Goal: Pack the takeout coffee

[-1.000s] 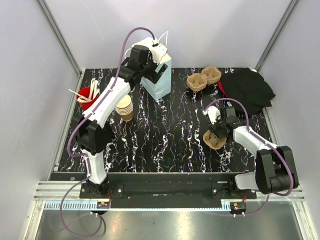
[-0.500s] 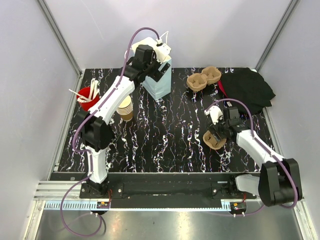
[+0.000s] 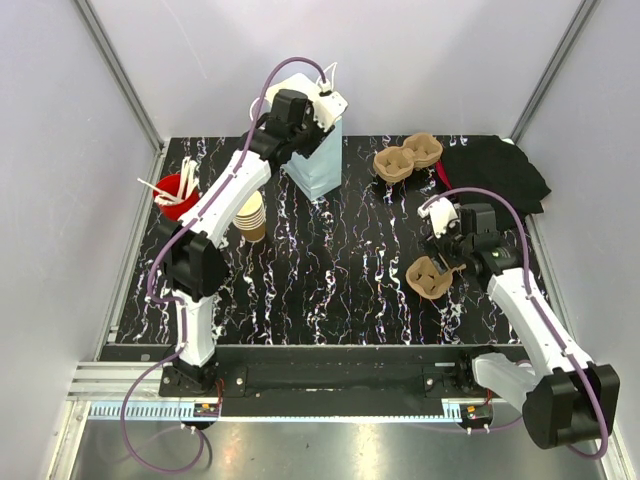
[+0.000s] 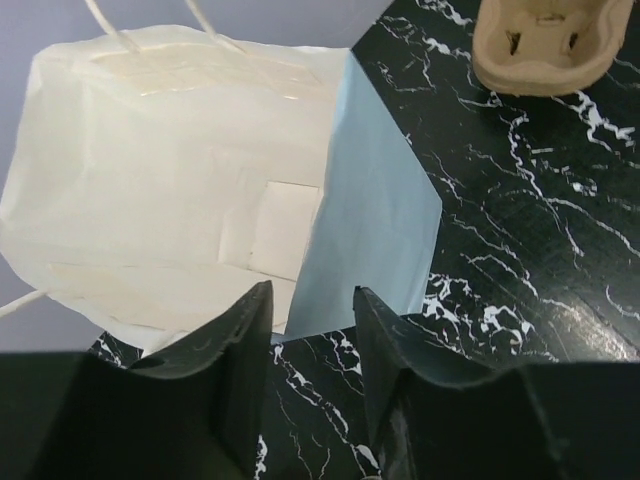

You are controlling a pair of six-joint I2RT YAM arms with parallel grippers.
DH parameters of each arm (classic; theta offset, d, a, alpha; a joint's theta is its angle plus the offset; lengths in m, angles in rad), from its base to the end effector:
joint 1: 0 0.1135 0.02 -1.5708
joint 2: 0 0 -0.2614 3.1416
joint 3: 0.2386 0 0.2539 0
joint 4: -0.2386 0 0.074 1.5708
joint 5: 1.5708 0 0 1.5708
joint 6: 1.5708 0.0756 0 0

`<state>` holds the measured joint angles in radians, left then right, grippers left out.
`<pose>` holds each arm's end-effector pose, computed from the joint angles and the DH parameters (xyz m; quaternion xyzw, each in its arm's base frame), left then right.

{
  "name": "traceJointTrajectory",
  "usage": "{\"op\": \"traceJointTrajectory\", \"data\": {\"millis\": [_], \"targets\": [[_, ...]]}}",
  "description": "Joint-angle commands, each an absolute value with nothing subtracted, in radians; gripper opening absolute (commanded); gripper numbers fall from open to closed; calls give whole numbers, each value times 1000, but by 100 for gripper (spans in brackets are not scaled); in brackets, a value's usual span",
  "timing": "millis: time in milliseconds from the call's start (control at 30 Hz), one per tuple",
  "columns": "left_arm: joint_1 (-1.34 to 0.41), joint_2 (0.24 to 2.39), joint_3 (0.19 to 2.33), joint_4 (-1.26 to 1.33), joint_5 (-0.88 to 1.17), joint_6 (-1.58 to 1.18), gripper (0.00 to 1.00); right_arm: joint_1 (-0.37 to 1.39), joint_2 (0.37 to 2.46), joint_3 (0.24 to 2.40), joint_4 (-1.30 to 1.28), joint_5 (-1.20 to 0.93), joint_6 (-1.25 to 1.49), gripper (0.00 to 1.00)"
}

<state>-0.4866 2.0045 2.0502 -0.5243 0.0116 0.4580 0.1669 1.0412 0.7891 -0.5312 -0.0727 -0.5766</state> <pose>0.4472 -0.2376 0.3530 0.3914 0.7596 -0.0124 0.5192 0.2433 0.0466 0.2302 -0.3482 0.8548 -0.0451 0.3822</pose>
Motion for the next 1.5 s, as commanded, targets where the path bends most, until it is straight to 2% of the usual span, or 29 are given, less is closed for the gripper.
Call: {"op": "traceJointTrajectory", "data": {"millis": [0,167,267,500,967,1333,1467], "targets": [[-491,2011,2114,-566,83,502,32,164,1005,864,-587,-95,-561,75],[-492,2006,2115,-594,97,523,3,163,980,899,-618,-101,-558,75],[-492,1996,2118,-606,107,534,0,163,971,914,-630,-109,-554,75],[-495,1909,2097,-675,208,592,0,163,971,936,-635,-100,-551,76],[-532,1672,1910,-825,466,703,0,161,989,1022,-586,29,-453,76],[-669,1431,1632,-837,517,816,0,161,1014,1080,-577,51,-379,76],[-681,1384,1611,-885,535,877,0,161,1017,1085,-577,51,-365,77]]}}
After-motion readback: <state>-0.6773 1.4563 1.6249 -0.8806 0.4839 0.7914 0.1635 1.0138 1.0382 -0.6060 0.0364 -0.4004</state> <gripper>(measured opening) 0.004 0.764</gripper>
